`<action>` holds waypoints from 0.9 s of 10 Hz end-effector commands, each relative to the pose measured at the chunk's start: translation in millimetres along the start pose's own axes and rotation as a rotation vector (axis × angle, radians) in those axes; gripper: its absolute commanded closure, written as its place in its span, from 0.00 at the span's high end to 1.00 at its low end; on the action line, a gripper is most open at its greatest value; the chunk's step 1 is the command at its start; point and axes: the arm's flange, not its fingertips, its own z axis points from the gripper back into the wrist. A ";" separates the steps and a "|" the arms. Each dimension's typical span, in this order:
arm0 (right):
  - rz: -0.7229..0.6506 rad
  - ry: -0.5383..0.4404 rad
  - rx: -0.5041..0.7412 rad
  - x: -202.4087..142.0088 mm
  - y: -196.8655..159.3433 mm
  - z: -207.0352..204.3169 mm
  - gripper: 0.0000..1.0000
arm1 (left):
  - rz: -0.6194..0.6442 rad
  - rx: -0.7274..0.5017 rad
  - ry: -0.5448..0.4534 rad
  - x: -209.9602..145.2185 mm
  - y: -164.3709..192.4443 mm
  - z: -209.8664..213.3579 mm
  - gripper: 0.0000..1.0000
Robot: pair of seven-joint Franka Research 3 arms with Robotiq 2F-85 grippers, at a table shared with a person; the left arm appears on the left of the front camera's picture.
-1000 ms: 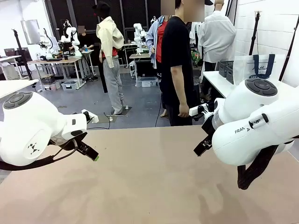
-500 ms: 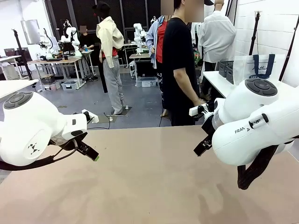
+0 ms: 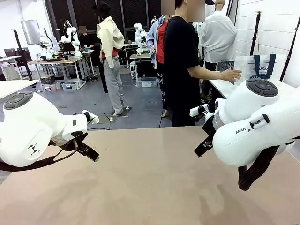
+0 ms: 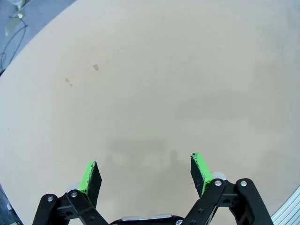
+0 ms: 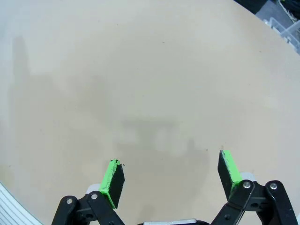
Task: Transfer purchased items from the store into the shopping bag.
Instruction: Open the Reusable shopping bag in the center of the table.
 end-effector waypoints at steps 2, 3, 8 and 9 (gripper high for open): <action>-0.001 0.000 0.000 0.0 -0.1 0.0 1.00 | 0.004 0.000 0.000 -0.4 1.3 0.0 1.00; -0.001 0.000 0.000 0.0 -0.1 0.0 1.00 | 0.004 0.000 0.000 -0.4 1.3 0.0 1.00; -0.001 0.000 0.000 0.0 -0.1 0.0 1.00 | 0.004 0.000 0.000 -0.4 1.3 0.0 1.00; -0.001 0.000 0.000 0.0 -0.1 0.0 1.00 | 0.004 0.000 0.000 -0.4 1.3 0.0 1.00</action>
